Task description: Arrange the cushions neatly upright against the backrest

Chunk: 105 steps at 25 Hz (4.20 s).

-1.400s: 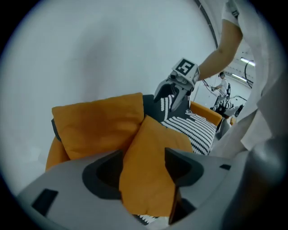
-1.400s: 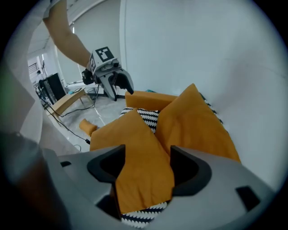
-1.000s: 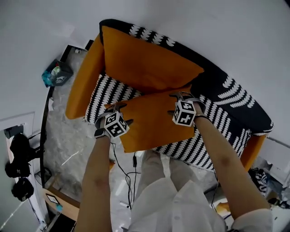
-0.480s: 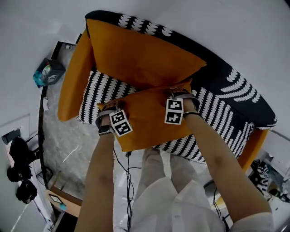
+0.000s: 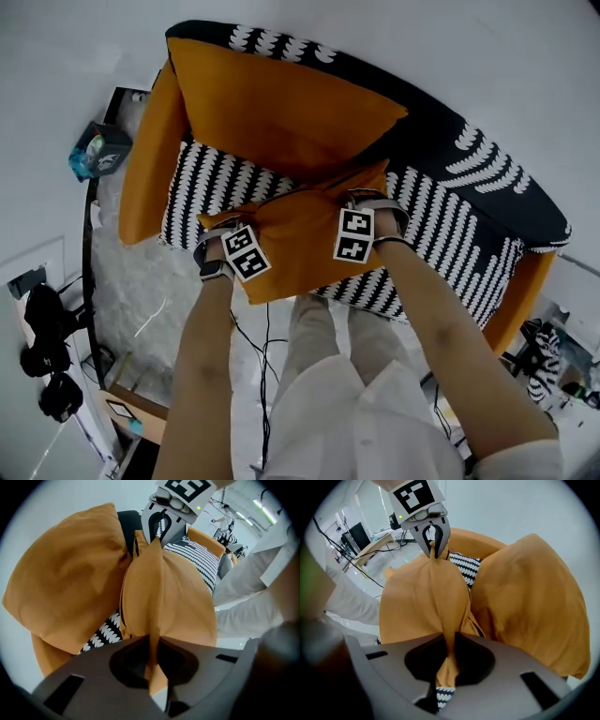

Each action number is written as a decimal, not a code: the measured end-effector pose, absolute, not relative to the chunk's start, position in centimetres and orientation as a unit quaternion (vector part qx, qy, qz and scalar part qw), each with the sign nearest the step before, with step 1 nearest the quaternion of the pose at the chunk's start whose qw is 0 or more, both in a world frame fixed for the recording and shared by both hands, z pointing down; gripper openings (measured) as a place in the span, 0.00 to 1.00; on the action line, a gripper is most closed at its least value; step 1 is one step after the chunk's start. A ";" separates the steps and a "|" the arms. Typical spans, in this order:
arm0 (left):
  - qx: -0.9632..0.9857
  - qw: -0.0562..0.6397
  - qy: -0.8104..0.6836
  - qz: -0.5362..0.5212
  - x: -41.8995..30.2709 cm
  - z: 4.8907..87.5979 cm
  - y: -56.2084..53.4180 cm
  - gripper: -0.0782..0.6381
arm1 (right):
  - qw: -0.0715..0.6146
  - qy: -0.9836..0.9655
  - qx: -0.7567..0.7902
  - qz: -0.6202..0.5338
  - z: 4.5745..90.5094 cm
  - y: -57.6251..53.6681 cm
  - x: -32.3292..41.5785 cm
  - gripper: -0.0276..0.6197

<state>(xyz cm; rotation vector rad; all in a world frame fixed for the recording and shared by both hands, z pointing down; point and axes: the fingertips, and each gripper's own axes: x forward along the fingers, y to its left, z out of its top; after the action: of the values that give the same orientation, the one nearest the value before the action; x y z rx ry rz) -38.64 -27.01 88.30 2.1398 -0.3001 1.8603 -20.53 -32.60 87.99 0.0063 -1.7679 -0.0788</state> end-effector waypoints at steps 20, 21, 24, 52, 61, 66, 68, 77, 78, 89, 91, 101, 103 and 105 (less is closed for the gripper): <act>0.776 0.000 -0.004 0.631 -17.8 73.5 -27.5 0.15 | 0.620 -0.768 0.140 0.079 73.8 -24.2 0.9 0.09; 0.779 -0.008 -0.003 0.627 -15.7 73.0 -28.2 0.15 | 0.622 -0.763 0.155 0.080 73.2 -24.6 3.0 0.09; 0.785 -0.042 0.006 0.617 -9.4 71.4 -30.2 0.15 | 0.626 -0.750 0.198 0.079 71.4 -25.9 9.2 0.09; 0.781 -0.110 -0.025 0.615 4.9 75.1 -40.4 0.19 | 0.613 -0.736 0.275 0.084 76.5 -32.2 22.9 0.14; 0.819 -0.076 -0.105 0.559 6.4 71.9 -40.8 0.45 | 0.550 -0.741 0.361 0.131 73.6 -33.8 23.6 0.35; 0.867 0.022 -0.201 0.456 6.8 66.7 -41.3 0.45 | 0.438 -0.744 0.466 0.192 69.2 -34.3 24.8 0.35; 0.883 0.069 -0.234 0.401 6.5 64.6 -41.1 0.44 | 0.363 -0.737 0.522 0.228 66.8 -34.0 25.8 0.35; 0.929 0.153 -0.276 0.192 5.9 54.4 -35.4 0.22 | 0.144 -0.727 0.611 0.278 58.6 -28.1 27.9 0.25; 0.931 0.155 -0.280 0.177 5.7 53.6 -34.5 0.18 | 0.129 -0.729 0.613 0.277 57.9 -27.3 28.0 0.22; 0.926 0.176 -0.316 0.108 0.5 49.3 -23.7 0.13 | 0.088 -0.755 0.599 0.251 53.4 -17.0 25.9 0.07; 0.927 0.169 -0.318 0.102 -1.1 48.7 -21.9 0.13 | 0.091 -0.760 0.596 0.243 52.9 -14.7 24.2 0.06; 0.935 0.148 -0.320 0.036 -9.3 44.1 -9.2 0.13 | 0.021 -0.742 0.636 0.209 46.6 -0.3 16.9 0.05; 0.938 0.142 -0.315 0.032 -10.4 43.1 -7.0 0.13 | 0.013 -0.744 0.637 0.200 45.5 2.7 15.6 0.05; 0.942 0.134 -0.307 0.031 -11.2 42.3 -5.1 0.13 | 0.011 -0.741 0.644 0.188 44.3 5.4 14.9 0.05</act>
<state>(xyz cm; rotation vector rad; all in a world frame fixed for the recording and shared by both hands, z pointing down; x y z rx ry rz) -11.24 -5.06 42.26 2.7306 -0.8888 0.0910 14.94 5.43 44.34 2.0101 -2.3133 0.5857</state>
